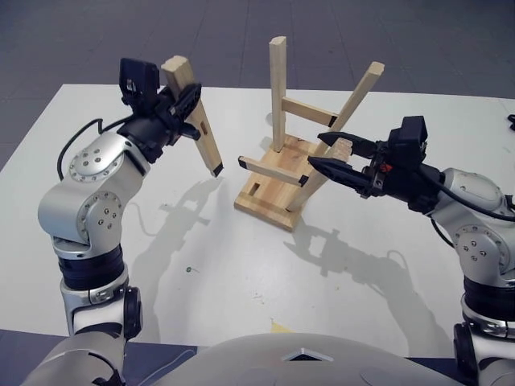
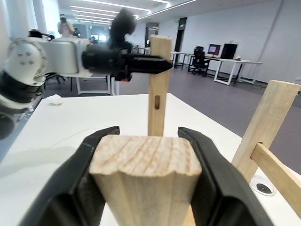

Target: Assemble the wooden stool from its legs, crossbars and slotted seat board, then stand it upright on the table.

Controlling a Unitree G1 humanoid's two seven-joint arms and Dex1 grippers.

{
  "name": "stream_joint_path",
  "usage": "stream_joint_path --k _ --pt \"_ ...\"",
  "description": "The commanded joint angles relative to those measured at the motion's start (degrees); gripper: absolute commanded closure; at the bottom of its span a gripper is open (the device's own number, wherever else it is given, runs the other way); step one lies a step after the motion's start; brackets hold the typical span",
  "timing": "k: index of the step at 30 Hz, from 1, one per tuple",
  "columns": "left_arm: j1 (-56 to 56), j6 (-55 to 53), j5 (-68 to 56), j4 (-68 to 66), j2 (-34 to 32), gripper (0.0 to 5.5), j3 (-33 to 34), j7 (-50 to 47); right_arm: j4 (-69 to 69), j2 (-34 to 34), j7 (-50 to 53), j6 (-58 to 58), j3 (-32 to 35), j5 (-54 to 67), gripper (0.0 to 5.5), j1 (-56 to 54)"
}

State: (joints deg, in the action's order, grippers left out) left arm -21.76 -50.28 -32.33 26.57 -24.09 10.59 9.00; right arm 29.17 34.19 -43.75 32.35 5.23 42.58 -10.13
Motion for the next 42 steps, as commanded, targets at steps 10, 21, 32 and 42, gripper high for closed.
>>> stream_joint_path --k 10,21,32,42 --pt "-2.0 2.4 0.5 -2.8 8.1 4.46 -0.9 -1.9 -1.1 -6.0 5.2 -0.9 -0.7 3.6 3.41 17.8" --pt "-10.2 6.4 3.3 -3.0 3.2 4.46 -1.8 1.5 -1.2 -4.8 4.9 -3.5 -4.0 1.4 3.41 18.3" --pt "-3.6 12.7 14.4 -4.4 2.9 4.46 -13.7 4.2 -1.4 -5.3 6.0 -4.4 -5.9 1.0 3.41 15.8" --pt "-1.9 11.8 13.7 -2.2 4.1 4.46 -15.8 8.5 -2.3 -6.3 6.8 -5.1 -7.7 0.2 3.41 14.2"
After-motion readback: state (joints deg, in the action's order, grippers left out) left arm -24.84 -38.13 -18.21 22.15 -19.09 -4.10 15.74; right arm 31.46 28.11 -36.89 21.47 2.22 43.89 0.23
